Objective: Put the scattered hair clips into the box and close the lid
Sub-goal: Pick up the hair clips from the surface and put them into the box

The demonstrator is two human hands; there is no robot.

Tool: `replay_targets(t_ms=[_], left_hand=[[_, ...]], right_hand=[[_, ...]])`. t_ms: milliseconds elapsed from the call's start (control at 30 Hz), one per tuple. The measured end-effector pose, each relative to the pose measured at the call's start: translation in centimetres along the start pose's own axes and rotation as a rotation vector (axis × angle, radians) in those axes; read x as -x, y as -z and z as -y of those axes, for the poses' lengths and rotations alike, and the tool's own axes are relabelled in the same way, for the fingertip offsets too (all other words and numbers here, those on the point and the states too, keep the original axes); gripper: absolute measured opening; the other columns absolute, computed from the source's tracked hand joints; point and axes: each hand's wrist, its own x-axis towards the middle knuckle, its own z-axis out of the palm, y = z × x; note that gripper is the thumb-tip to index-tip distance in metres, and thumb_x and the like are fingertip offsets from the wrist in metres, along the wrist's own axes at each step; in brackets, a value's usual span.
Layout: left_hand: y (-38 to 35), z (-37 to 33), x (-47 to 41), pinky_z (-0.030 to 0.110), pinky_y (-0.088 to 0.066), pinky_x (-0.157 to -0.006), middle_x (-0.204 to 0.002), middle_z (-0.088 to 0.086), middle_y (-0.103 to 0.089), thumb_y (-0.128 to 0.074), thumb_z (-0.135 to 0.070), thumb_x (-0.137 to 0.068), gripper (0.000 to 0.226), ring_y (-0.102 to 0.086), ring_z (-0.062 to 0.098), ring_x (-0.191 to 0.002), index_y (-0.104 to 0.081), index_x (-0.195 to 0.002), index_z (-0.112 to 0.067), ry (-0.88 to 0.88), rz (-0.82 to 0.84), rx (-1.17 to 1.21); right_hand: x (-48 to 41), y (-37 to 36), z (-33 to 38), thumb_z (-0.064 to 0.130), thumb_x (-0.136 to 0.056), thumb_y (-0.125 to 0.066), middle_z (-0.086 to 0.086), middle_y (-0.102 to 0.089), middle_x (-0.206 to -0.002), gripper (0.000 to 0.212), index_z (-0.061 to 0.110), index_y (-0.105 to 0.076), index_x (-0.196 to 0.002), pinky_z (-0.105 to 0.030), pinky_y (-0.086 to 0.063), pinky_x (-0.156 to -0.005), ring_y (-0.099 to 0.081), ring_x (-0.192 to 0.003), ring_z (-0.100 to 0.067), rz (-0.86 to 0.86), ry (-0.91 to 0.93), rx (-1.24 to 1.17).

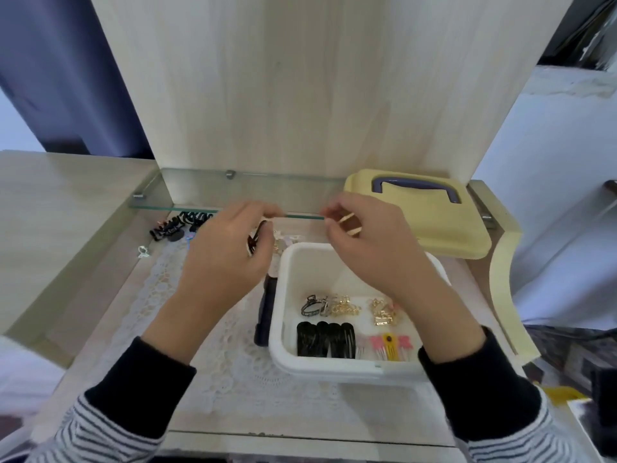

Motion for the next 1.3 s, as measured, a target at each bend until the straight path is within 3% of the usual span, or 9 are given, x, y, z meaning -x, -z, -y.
replay_targets(t_ms=[167, 333, 433, 500, 633, 700, 800, 1167, 1300], left_hand=[[1.4, 3.6, 1.6, 0.022, -0.044, -0.08, -0.105, -0.009, -0.063, -0.049, -0.017, -0.092, 0.023, -0.055, 0.006, -0.094, -0.063, -0.11, -0.02, 0.208, -0.182, 0.006], [2.1, 7.4, 3.6, 0.003, -0.033, -0.076, -0.104, -0.003, -0.063, -0.054, -0.006, -0.091, 0.021, -0.047, 0.0, -0.088, -0.064, -0.108, -0.013, 0.324, -0.232, -0.089], [1.7, 10.4, 5.4, 0.022, -0.045, -0.082, -0.11, 0.001, -0.064, -0.06, -0.009, -0.09, 0.022, -0.058, 0.014, -0.096, -0.064, -0.111, -0.015, 0.43, -0.158, -0.081], [1.1, 11.7, 6.4, 0.036, -0.049, -0.086, -0.111, 0.0, -0.063, -0.059, -0.014, -0.091, 0.026, -0.059, 0.02, -0.099, -0.06, -0.116, -0.02, 0.513, -0.072, -0.049], [-0.2, 13.5, 6.9, 0.036, -0.044, -0.094, -0.126, 0.002, -0.058, -0.052, -0.018, -0.095, 0.029, -0.053, 0.021, -0.116, -0.058, -0.123, -0.015, 0.507, 0.021, -0.056], [-0.8, 14.6, 6.6, 0.035, -0.044, -0.093, -0.124, 0.007, -0.06, -0.052, -0.012, -0.093, 0.03, -0.054, 0.025, -0.114, -0.06, -0.121, -0.01, 0.492, 0.028, -0.076], [-1.3, 16.0, 6.0, 0.03, -0.043, -0.092, -0.119, 0.01, -0.062, -0.043, -0.011, -0.092, 0.034, -0.056, 0.026, -0.109, -0.062, -0.119, -0.006, 0.445, 0.037, -0.111], [-2.1, 18.2, 5.8, 0.04, -0.05, -0.089, -0.12, 0.018, -0.062, -0.041, 0.011, -0.074, 0.057, -0.059, 0.036, -0.104, -0.064, -0.123, -0.004, 0.33, 0.11, -0.229], [-2.1, 18.1, 5.9, 0.038, -0.05, -0.091, -0.118, 0.014, -0.064, -0.045, 0.015, -0.076, 0.049, -0.06, 0.032, -0.105, -0.068, -0.116, -0.003, 0.358, 0.052, -0.172]], right_hand=[[-0.2, -5.2, 4.4, 0.008, -0.087, -0.055, 0.001, -0.062, -0.096, 0.018, 0.012, -0.063, -0.103, -0.027, -0.051, -0.075, -0.059, -0.082, -0.011, -0.186, 0.003, -0.21], [0.6, -10.7, 8.1, 0.005, -0.088, -0.048, -0.005, -0.051, -0.11, 0.028, 0.006, -0.054, -0.115, -0.019, -0.039, -0.074, -0.051, -0.091, -0.016, -0.201, 0.032, -0.23], [0.8, -14.4, 8.8, 0.007, -0.079, -0.036, -0.01, -0.048, -0.107, 0.037, 0.002, -0.052, -0.112, -0.022, -0.041, -0.075, -0.048, -0.09, -0.019, -0.249, 0.039, -0.166], [0.5, -16.7, 8.2, 0.003, -0.078, -0.04, -0.014, -0.047, -0.115, 0.042, -0.001, -0.05, -0.118, -0.026, -0.043, -0.086, -0.046, -0.099, -0.022, -0.205, 0.007, -0.13], [0.0, -20.4, 6.2, 0.015, -0.089, -0.056, -0.017, -0.033, -0.142, 0.055, 0.002, -0.037, -0.139, -0.036, -0.03, -0.11, -0.032, -0.129, -0.03, -0.052, -0.138, 0.023], [-0.2, -22.2, 5.2, 0.023, -0.084, -0.064, -0.019, -0.044, -0.136, 0.058, 0.002, -0.045, -0.135, -0.04, -0.036, -0.104, -0.041, -0.124, -0.035, -0.097, -0.168, 0.169], [-0.8, -24.6, 3.6, 0.014, -0.066, -0.075, -0.017, -0.059, -0.12, 0.057, 0.005, -0.061, -0.121, -0.041, -0.048, -0.087, -0.055, -0.11, -0.037, -0.155, -0.258, 0.37], [-1.1, -26.2, -0.1, 0.008, -0.068, -0.066, -0.017, -0.056, -0.122, 0.055, 0.002, -0.058, -0.122, -0.042, -0.043, -0.083, -0.047, -0.109, -0.035, -0.177, -0.276, 0.521], [-1.1, -26.2, -0.1, 0.008, -0.066, -0.069, -0.014, -0.06, -0.101, 0.041, 0.005, -0.063, -0.106, -0.039, -0.041, -0.074, -0.051, -0.091, -0.031, -0.199, -0.274, 0.548]])
